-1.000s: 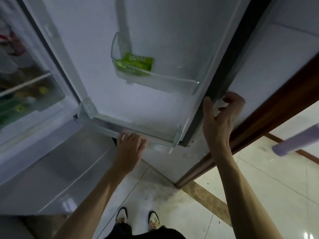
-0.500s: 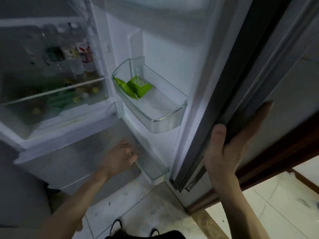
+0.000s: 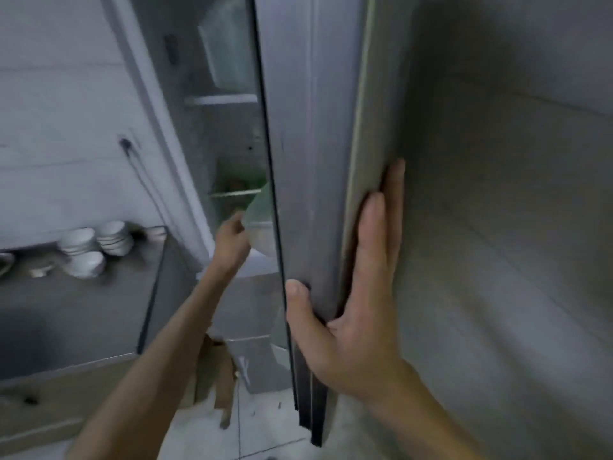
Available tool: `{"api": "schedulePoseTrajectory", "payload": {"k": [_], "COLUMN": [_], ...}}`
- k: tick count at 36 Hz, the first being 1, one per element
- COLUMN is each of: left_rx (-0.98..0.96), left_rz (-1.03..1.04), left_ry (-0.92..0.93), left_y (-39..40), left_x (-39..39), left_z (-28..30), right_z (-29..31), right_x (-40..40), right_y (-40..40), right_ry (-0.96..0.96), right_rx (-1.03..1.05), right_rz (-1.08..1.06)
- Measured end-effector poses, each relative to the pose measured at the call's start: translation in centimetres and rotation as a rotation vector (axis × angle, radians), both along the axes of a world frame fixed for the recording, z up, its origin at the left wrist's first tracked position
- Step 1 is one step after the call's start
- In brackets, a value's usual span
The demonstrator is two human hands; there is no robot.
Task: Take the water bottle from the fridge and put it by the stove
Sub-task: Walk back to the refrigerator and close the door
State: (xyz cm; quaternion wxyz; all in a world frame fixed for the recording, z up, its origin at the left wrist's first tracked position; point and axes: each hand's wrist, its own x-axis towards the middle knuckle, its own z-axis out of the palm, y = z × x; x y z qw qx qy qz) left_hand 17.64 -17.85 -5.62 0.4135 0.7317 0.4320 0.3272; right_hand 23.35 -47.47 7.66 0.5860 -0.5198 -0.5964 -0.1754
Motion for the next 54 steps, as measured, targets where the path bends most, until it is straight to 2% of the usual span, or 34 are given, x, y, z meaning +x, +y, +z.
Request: {"api": "schedulePoseTrajectory", "payload": {"k": [6,10,20,30,34,42,48,50,52,54], "left_rx": [0.025,-0.13,-0.231,-0.527,-0.531,-0.56,-0.609,-0.57,-0.585,-0.598], "left_rz": [0.24,0.208,-0.039,-0.276,-0.328,-0.418,-0.361,-0.35,-0.376,-0.368], "left_ry": [-0.439,-0.529,-0.41,-0.546,-0.564,-0.621,-0.657,-0.659,-0.629,-0.63], "left_y": [4.8,9.6,19.5,23.6,24.4,25.0,25.4,25.7,22.5,22.5], "left_x": [-6.3,-9.3,-8.8,-8.3,-9.1,-10.0,-10.6,-10.7,-9.6,-9.5], "left_z": [7.4,10.4,13.1,12.3,12.5,11.4,10.7,10.3,11.1,10.8], "right_z": [-0.3,-0.5,-0.8,-1.7,-1.7,-1.4,-1.1,-1.2,-0.8,-1.0], "right_x": [-4.6,-6.5,-10.6,-11.0,-10.7,-10.0,-10.4,-10.9,-9.5,-9.4], "right_y": [7.6,12.7,26.0,38.9,42.8,47.4,49.7,50.2,47.3,47.4], "right_ry": [-0.164,-0.227,-0.306,-0.282,-0.264,-0.235,-0.204,-0.21,-0.168,-0.195], "right_rx": [-0.003,-0.019,0.023,-0.006,-0.033,-0.135,-0.14,-0.113,-0.144,-0.177], "right_rz": [-0.153,-0.175,-0.423,-0.605,-0.656,-0.745,-0.773,-0.776,-0.79,-0.771]}}
